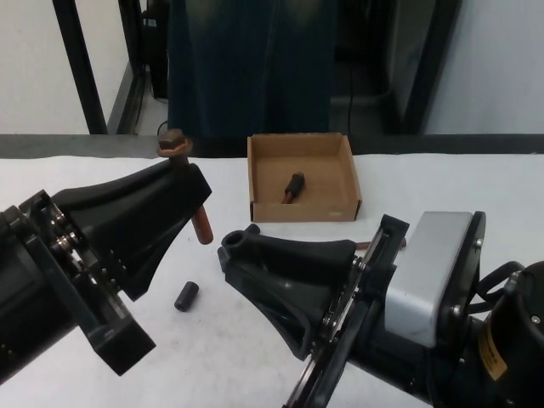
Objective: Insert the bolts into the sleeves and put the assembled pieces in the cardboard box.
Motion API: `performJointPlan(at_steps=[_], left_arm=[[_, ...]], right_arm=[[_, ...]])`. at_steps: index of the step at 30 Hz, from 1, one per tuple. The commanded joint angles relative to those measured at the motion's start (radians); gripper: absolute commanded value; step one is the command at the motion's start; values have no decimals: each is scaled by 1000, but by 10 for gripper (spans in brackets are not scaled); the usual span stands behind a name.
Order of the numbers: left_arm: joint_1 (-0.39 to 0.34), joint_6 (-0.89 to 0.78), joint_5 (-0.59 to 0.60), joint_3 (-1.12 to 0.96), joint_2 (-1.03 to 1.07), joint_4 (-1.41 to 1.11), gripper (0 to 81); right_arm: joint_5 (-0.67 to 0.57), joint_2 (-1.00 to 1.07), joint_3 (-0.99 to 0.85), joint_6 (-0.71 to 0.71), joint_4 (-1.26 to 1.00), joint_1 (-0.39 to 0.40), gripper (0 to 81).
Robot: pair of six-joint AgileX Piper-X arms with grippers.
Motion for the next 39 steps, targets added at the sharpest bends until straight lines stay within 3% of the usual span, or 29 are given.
performJointPlan(at_steps=[1, 17, 39], left_arm=[[-4, 19, 13, -1, -9, -33, 8], [-4, 10, 13, -1, -9, -40, 8], [-4, 9, 49, -3, -9, -78, 8]], right_arm=[[7, -3, -15, 24, -29, 3, 3], [6, -3, -17, 20, -73, 62, 3], [49, 40, -17, 15, -81, 62, 3]])
